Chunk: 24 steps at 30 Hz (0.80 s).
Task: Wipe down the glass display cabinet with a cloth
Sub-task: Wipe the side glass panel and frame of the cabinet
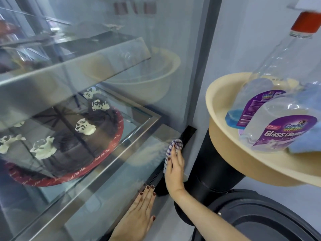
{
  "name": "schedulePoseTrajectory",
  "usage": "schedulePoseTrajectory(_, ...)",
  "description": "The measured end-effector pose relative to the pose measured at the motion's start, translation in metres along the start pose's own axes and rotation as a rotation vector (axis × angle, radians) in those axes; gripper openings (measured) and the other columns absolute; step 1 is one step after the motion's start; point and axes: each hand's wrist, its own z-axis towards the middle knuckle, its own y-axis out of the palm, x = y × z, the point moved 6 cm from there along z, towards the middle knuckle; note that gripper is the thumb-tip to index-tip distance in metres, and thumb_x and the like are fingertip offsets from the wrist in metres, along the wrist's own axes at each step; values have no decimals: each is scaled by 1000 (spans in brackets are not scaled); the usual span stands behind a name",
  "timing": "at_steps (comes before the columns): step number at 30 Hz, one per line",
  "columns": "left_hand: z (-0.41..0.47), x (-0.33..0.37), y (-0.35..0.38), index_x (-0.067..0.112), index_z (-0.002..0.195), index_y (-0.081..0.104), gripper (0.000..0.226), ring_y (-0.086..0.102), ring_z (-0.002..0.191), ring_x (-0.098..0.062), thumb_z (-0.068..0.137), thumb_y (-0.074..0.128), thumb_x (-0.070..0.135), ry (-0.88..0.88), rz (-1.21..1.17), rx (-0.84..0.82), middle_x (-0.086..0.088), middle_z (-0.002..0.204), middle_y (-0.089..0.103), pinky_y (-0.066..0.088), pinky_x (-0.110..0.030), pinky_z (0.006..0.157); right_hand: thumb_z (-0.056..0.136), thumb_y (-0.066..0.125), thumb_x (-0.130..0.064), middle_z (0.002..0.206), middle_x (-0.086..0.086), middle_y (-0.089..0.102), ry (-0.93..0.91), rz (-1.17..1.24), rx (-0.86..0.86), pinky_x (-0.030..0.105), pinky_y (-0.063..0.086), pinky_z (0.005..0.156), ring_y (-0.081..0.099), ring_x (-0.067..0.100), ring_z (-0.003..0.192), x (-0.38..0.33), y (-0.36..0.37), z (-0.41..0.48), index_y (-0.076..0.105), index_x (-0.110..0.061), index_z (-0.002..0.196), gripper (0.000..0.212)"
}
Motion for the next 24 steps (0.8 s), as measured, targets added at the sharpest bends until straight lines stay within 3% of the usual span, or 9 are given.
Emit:
schedulePoseTrajectory(2,1,1,0,-4,125,51,62,49,124,-29,84,28,36,1,-21,-10,-15,135,47,4,-43,114,98,38,-1,151,4,26,40,-225,-71,20,15,113,22,22,141,27,4,0,27,-16,146,51)
schedulePoseTrajectory(5,-2,1,0,0,128,46,59,41,129,-31,87,25,36,32,-30,6,-18,139,41,5,-43,114,92,42,6,147,15,35,36,-381,-34,23,18,111,30,30,135,37,-1,13,41,-4,140,49)
schedulePoseTrajectory(8,-1,1,2,0,129,45,58,39,130,-30,88,25,36,17,-14,17,-18,140,40,4,-44,115,82,46,15,145,15,38,104,-451,52,33,25,110,32,35,132,43,-11,36,49,0,133,53)
schedulePoseTrajectory(10,-1,1,2,1,129,45,56,40,130,-29,92,22,35,5,-23,16,-18,140,40,5,-43,115,82,44,15,147,12,36,153,-492,82,29,21,106,31,35,132,42,-20,61,51,-1,129,51)
schedulePoseTrajectory(12,0,0,-1,1,129,45,56,39,131,-30,100,7,30,-14,-29,25,-19,140,39,6,-43,114,84,39,15,152,9,28,222,-524,62,26,16,107,25,33,136,45,-27,85,49,-3,131,52)
schedulePoseTrajectory(15,0,0,-4,1,130,44,63,37,131,-30,100,-5,27,-26,10,52,-18,140,40,7,-43,113,85,38,12,155,10,19,238,-619,-13,34,15,115,17,33,140,45,-30,89,40,-6,139,57)
schedulePoseTrajectory(20,4,1,-5,4,126,52,68,48,126,-28,100,-6,25,-14,32,-9,-15,136,48,7,-42,113,86,46,3,156,7,16,89,-730,-80,29,14,116,18,27,141,44,-4,22,31,-12,145,63)
schedulePoseTrajectory(24,-2,3,-10,5,124,59,63,49,125,-27,100,8,34,4,39,-47,-14,134,52,7,-40,113,88,41,6,157,6,15,178,-686,-62,30,18,113,18,26,141,36,-8,36,31,-11,145,61)
